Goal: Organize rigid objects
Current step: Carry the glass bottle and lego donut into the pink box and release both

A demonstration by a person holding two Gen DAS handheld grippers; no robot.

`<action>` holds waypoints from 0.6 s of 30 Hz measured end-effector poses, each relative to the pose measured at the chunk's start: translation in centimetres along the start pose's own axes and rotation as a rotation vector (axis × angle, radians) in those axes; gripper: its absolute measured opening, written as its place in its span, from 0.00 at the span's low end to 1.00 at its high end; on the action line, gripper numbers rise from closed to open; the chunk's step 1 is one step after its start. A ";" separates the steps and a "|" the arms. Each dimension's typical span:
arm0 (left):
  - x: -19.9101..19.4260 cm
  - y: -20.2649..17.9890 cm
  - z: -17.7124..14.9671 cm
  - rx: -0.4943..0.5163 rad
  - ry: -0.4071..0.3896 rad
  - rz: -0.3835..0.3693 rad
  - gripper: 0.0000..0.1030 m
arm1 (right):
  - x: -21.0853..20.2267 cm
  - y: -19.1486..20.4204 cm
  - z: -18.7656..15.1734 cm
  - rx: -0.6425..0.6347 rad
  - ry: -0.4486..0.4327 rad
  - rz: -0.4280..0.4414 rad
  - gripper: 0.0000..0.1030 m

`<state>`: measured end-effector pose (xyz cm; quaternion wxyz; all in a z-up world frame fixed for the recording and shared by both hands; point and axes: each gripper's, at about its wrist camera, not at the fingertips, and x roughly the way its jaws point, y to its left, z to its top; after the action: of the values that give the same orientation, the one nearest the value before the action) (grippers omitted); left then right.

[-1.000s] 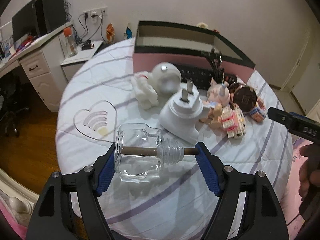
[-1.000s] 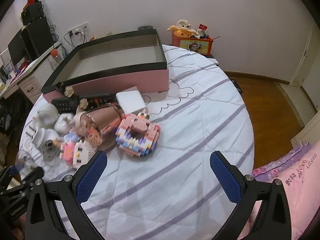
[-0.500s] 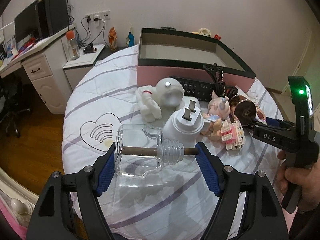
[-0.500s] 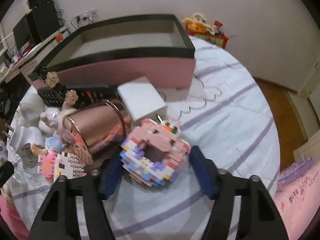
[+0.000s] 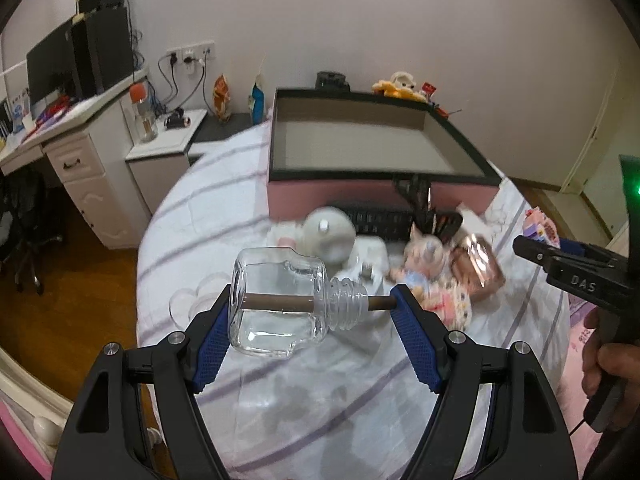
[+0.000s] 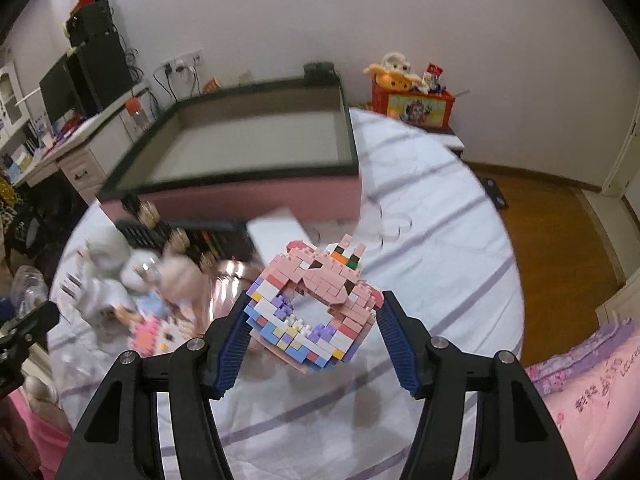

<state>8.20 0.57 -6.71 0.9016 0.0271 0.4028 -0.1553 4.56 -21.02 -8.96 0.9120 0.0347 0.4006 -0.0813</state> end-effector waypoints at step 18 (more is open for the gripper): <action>6.7 -1.4 15.8 0.034 -0.040 0.035 0.74 | 5.1 3.6 13.9 -0.097 -0.039 0.110 0.61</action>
<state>23.33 -5.25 -0.90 0.9115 0.0464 0.3814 -0.1469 18.68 -19.91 -3.34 0.9233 0.0108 0.3837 -0.0124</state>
